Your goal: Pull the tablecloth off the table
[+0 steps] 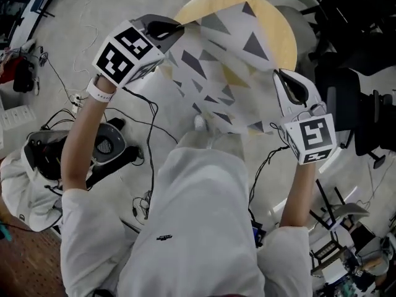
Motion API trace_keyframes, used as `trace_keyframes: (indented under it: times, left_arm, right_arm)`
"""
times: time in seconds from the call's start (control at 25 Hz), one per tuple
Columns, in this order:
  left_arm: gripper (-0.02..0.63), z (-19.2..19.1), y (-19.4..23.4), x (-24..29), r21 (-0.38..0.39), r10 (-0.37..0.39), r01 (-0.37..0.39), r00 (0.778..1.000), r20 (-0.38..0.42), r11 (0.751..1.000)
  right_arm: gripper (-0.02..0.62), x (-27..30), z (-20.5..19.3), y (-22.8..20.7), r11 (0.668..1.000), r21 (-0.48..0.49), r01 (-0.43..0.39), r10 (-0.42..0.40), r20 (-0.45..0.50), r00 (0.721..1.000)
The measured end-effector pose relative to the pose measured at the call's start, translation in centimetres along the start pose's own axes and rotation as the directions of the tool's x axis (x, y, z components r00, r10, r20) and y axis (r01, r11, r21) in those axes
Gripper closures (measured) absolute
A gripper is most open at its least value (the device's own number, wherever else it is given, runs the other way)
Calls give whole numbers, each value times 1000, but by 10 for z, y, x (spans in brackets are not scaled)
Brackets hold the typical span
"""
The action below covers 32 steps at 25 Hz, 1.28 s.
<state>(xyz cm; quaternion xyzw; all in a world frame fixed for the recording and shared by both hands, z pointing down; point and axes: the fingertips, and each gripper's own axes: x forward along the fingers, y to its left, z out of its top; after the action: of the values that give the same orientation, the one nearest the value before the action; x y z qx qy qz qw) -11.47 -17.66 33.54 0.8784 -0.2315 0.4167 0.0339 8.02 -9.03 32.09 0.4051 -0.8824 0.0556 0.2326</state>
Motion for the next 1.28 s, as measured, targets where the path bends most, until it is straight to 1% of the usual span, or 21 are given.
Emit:
trace_keyframes:
  times: [0.12,0.2,0.28,0.4,0.52,0.68,0.8,0.92,1.08,1.28]
  left_arm:
    - [598,-28,-36,-40,-29,-8,8,1000,5,1000]
    - [598,-51,-71,-69,-55,-8,10,999,31,998]
    - [598,-68,-104,-93,-68,9,-5,998,56,998]
    - [598,-78,-146,-110,-96,18,-10,996,86,995]
    - [598,-74,-174,-118,-137,31,-14,992,122,990]
    - [598,-73,-200,-132,-185,50,-20,986,162,983]
    - [598,-78,-213,-140,-206,58,-22,983,172,978]
    - [598,-86,-222,-145,-222,62,-24,984,168,975]
    - [598,-99,-236,-145,-264,56,-13,986,155,965]
    - [598,-112,-243,-146,-305,46,4,987,156,952]
  right_arm:
    - [583,-21,5,45,999,-22,-38,38,-16,999]
    - [583,-39,2,76,998,-49,-40,38,-41,998]
    - [583,-55,-2,98,997,-69,-31,28,-50,998]
    - [583,-78,-5,109,998,-59,1,-4,-40,999]
    - [583,-100,-9,109,999,-28,45,-45,-26,999]
    - [583,-126,-13,123,997,-18,81,-81,-20,996]
    - [581,-136,-15,134,996,-12,90,-90,-12,996]
    - [577,-138,-22,142,993,24,113,-112,-8,994]
    - [578,-139,-36,152,989,67,130,-128,-37,991]
    - [580,-142,-50,170,980,164,115,-112,-32,993]
